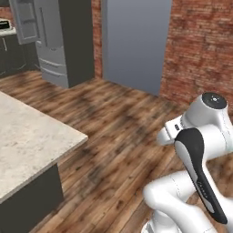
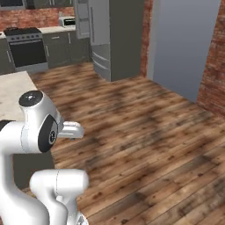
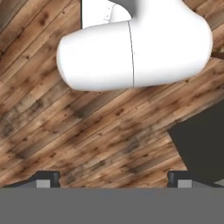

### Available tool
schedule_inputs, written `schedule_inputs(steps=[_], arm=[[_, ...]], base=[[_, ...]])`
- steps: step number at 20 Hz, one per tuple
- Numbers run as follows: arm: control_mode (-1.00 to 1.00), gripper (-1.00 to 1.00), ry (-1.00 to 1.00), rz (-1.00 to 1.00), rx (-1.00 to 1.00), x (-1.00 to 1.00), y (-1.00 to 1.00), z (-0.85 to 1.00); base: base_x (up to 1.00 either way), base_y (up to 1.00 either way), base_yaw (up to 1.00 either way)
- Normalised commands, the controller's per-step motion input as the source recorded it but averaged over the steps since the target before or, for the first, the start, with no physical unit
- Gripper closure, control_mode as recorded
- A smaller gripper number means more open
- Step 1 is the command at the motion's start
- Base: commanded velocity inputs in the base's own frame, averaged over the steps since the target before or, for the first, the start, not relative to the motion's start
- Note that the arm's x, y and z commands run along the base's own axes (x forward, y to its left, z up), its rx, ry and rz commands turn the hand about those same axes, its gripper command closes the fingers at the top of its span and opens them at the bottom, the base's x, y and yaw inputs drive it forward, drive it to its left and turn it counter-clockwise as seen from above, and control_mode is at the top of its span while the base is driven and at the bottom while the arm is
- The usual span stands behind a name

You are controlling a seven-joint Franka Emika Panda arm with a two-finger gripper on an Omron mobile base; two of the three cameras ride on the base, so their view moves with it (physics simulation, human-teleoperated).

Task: Place the cold items (mushroom and lime) from the fridge in one tupperware on the dining counter. Place the warm items (kebab skewer and hot dog) in the stove area in another tupperware.

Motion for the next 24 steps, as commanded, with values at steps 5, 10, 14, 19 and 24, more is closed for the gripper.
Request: schedule_inputs(steps=[5, 10, 14, 19, 24], arm=[[1.00, -1.00, 0.00, 0.00, 0.00, 0.00, 0.00, 0.00], [1.00, -1.00, 0.00, 0.00, 0.00, 0.00, 0.00, 0.00], [1.00, -1.00, 0.00, 0.00, 0.00, 0.00, 0.00, 0.00], [1.00, -1.00, 0.00, 0.00, 0.00, 0.00, 0.00, 0.00], [1.00, -1.00, 0.00, 0.00, 0.00, 0.00, 0.00, 0.00]], base=[[1.00, -0.73, -0.13], [1.00, -0.38, 0.00], [1.00, -0.07, 0.00], [1.00, 0.06, -0.03], [1.00, 0.46, -0.14]])
